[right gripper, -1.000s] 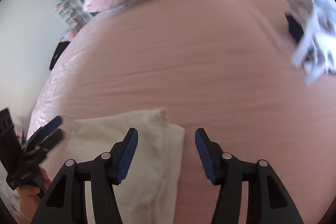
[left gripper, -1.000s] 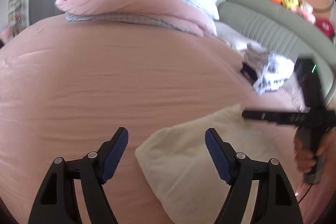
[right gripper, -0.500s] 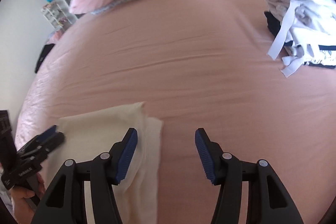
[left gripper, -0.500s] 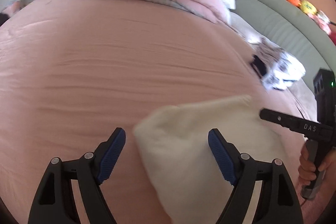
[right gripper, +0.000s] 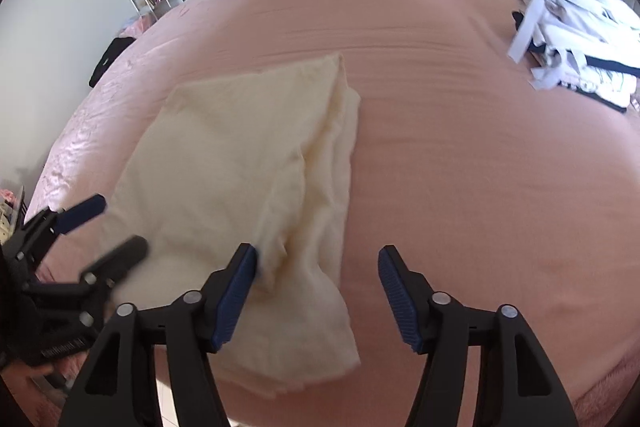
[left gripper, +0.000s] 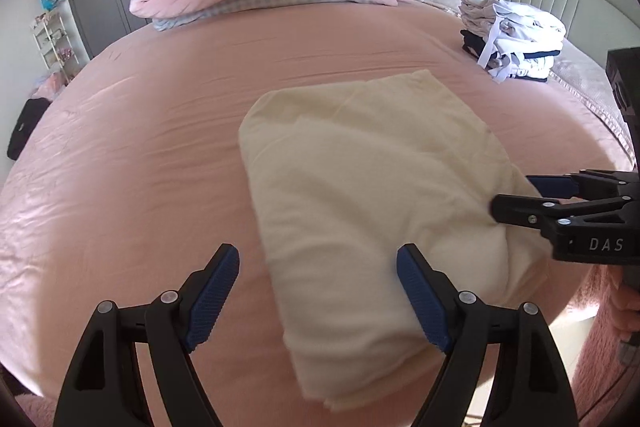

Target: Fold clothes

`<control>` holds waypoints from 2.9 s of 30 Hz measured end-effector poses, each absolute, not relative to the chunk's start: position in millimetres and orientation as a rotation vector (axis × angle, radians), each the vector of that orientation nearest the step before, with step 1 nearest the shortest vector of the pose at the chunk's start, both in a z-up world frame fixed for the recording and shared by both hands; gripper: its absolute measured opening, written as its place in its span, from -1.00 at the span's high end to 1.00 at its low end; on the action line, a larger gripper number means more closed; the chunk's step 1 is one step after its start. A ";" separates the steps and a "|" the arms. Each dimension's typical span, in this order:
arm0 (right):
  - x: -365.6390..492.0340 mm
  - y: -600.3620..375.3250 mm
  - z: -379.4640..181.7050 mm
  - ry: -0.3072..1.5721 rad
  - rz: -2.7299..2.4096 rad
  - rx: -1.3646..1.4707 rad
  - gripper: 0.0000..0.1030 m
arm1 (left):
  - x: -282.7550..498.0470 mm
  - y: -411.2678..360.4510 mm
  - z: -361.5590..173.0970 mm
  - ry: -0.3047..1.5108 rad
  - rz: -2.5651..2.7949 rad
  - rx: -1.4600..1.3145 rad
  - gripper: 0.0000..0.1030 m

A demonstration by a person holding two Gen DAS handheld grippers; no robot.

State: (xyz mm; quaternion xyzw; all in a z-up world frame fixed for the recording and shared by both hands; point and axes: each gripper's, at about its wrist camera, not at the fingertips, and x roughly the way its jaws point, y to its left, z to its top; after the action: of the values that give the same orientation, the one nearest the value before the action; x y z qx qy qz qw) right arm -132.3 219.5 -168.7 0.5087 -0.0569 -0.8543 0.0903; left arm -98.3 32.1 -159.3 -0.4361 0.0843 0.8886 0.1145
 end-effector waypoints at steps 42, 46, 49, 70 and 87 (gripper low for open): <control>-159.8 230.9 -175.9 -0.263 -2.394 1.486 -0.35 | -168.7 0.3 -190.0 -0.292 2.423 -1.407 -0.60; -143.3 247.1 -176.8 -0.379 -2.377 1.476 -0.35 | -155.7 -9.4 -192.3 -0.331 2.401 -1.417 -0.63; -124.8 250.7 -173.2 -0.363 -2.369 1.489 -0.39 | -144.8 -19.2 -190.1 -0.356 2.386 -1.428 -0.63; -161.4 253.4 -143.9 -0.538 -2.354 1.399 -0.42 | -155.0 -47.7 -198.1 -0.818 2.276 -1.330 -0.62; -173.8 242.5 -208.6 -0.699 -2.153 1.478 -0.27 | -163.1 -31.0 -215.7 -0.834 2.225 -1.298 -0.24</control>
State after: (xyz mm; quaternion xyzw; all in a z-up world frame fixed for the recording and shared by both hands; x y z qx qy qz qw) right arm -173.8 242.5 -208.6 0.5336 -0.2525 -0.7774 0.2171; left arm -163.1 -31.0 -215.7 -0.4682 -0.3007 0.8025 0.2154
